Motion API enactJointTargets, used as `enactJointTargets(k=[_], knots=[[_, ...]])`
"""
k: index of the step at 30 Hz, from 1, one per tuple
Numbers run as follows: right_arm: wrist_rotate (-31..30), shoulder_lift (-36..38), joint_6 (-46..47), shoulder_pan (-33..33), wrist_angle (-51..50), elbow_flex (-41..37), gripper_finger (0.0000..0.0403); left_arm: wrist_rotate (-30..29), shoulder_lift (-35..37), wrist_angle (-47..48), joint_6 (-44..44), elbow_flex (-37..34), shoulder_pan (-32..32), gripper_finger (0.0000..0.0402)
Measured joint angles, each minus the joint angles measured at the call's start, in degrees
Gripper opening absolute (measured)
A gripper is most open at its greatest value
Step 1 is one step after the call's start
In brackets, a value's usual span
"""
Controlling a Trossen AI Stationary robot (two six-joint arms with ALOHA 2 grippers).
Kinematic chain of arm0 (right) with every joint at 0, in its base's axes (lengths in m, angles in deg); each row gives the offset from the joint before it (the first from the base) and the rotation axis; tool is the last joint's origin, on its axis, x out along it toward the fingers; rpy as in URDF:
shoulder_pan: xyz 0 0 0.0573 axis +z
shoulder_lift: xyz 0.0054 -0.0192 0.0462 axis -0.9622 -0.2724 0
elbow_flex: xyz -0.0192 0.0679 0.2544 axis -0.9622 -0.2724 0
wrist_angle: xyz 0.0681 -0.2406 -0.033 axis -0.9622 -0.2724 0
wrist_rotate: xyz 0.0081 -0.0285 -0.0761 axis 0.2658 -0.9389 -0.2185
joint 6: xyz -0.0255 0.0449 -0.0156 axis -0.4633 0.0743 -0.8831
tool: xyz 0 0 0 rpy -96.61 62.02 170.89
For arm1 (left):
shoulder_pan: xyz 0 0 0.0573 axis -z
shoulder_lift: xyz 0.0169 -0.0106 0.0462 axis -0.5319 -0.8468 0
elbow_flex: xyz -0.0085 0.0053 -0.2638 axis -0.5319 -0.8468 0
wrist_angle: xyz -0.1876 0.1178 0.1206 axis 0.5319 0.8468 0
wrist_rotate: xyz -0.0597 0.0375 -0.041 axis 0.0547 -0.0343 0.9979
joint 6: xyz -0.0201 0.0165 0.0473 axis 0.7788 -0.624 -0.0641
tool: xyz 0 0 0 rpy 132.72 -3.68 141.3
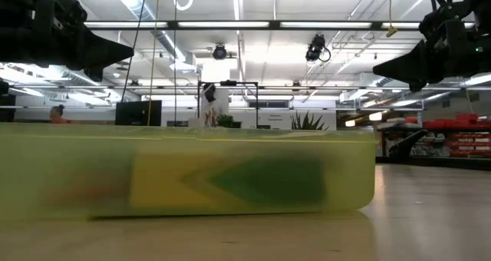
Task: Pack school essentials
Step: Return to Home Position
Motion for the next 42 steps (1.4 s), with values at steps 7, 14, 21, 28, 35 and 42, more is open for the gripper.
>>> enactJointTargets(k=[7, 14, 21, 28, 35, 42], knots=[[0.00, 0.00, 0.00, 0.00, 0.00, 0.00, 0.0008, 0.02, 0.00, 0.02, -0.02, 0.00, 0.00, 0.0030], [0.00, 0.00, 0.00, 0.00, 0.00, 0.00, 0.0008, 0.02, 0.00, 0.02, -0.01, 0.02, 0.00, 0.0034], [0.00, 0.00, 0.00, 0.00, 0.00, 0.00, 0.0008, 0.00, 0.00, 0.02, 0.01, 0.02, 0.00, 0.0024], [0.00, 0.00, 0.00, -0.02, 0.00, 0.00, 0.0008, 0.02, 0.00, 0.02, 0.00, 0.02, 0.00, 0.0033], [0.00, 0.00, 0.00, -0.01, 0.00, 0.00, 0.0008, 0.00, 0.00, 0.02, -0.01, 0.02, 0.00, 0.0031], [0.00, 0.00, 0.00, -0.02, 0.02, 0.00, 0.0008, 0.02, 0.00, 0.02, -0.01, 0.02, 0.00, 0.0024]])
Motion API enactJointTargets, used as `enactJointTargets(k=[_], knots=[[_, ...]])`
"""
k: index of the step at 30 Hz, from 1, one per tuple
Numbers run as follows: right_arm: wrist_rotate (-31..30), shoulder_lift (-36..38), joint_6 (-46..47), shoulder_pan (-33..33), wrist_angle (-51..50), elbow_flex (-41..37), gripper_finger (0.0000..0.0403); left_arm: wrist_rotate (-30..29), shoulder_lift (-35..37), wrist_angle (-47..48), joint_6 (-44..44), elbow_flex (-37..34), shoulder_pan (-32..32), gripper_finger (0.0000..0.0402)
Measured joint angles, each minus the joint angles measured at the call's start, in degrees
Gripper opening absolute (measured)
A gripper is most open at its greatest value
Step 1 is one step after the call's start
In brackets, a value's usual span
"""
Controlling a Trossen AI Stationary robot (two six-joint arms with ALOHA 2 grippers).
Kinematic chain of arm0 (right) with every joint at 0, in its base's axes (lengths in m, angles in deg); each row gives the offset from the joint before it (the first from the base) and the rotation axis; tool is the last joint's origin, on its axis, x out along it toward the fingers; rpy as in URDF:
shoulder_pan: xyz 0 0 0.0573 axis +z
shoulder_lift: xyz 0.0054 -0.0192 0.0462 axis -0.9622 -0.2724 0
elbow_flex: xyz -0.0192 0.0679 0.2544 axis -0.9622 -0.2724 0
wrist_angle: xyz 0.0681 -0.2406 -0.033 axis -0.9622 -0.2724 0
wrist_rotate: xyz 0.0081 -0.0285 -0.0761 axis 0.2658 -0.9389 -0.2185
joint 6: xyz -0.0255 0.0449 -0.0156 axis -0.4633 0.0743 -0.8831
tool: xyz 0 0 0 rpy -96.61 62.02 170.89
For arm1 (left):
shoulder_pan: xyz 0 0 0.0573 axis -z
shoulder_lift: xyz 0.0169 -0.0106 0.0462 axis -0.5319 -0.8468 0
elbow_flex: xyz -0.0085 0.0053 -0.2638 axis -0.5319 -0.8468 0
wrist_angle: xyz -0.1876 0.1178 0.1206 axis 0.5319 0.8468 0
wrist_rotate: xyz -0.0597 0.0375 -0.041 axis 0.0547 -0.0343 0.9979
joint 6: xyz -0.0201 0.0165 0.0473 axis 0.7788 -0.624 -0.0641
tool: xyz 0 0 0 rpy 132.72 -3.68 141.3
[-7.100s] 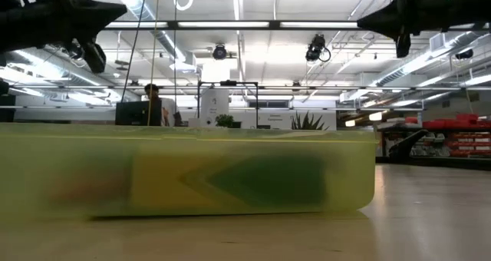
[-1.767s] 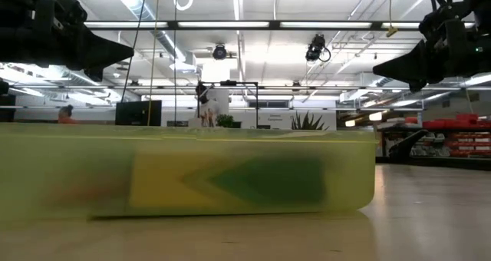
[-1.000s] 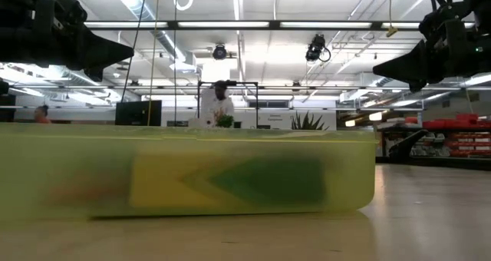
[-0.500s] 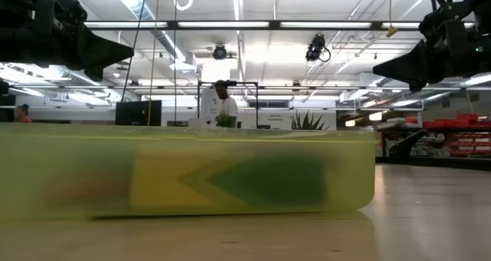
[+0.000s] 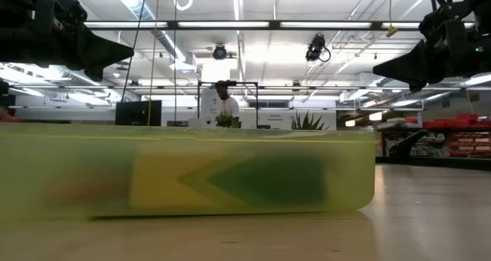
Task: Pack school essentials
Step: Return to Home Position
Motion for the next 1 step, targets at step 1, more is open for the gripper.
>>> enactJointTargets(k=[1], knots=[[0.00, 0.00, 0.00, 0.02, -0.02, 0.00, 0.0008, 0.00, 0.00, 0.01, 0.01, 0.00, 0.00, 0.0024]])
